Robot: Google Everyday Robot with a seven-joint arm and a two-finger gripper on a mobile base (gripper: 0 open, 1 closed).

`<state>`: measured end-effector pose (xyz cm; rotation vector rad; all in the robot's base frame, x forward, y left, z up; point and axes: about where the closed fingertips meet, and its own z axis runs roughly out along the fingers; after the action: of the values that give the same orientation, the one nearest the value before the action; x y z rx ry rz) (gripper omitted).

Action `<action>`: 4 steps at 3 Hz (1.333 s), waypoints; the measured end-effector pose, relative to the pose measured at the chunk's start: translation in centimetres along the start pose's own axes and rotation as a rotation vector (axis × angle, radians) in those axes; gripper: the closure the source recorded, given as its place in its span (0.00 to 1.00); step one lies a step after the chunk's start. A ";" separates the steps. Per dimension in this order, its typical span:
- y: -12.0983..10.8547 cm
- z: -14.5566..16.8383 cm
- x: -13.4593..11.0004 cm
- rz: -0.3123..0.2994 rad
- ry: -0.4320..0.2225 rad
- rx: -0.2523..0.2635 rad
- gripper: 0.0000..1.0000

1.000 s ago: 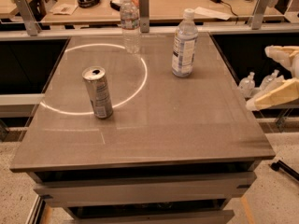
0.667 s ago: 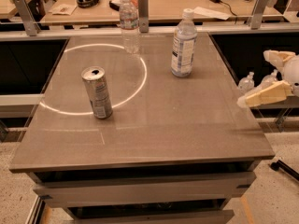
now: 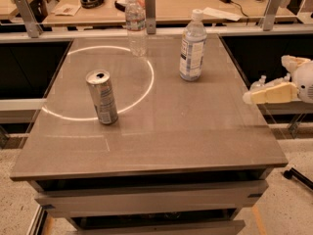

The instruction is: Move blue plastic bottle near redbull can

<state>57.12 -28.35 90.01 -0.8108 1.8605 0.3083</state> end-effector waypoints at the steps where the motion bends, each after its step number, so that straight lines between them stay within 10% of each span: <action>1: 0.2 0.0 0.0 -0.001 0.001 -0.007 0.00; 4: 1.4 7.5 -2.1 -0.037 -0.045 -0.057 0.00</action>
Offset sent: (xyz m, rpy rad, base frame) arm 0.0261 0.0240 0.0027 -0.0318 -0.0669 0.0135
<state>62.08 -22.35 88.47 -0.8692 1.7996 0.3555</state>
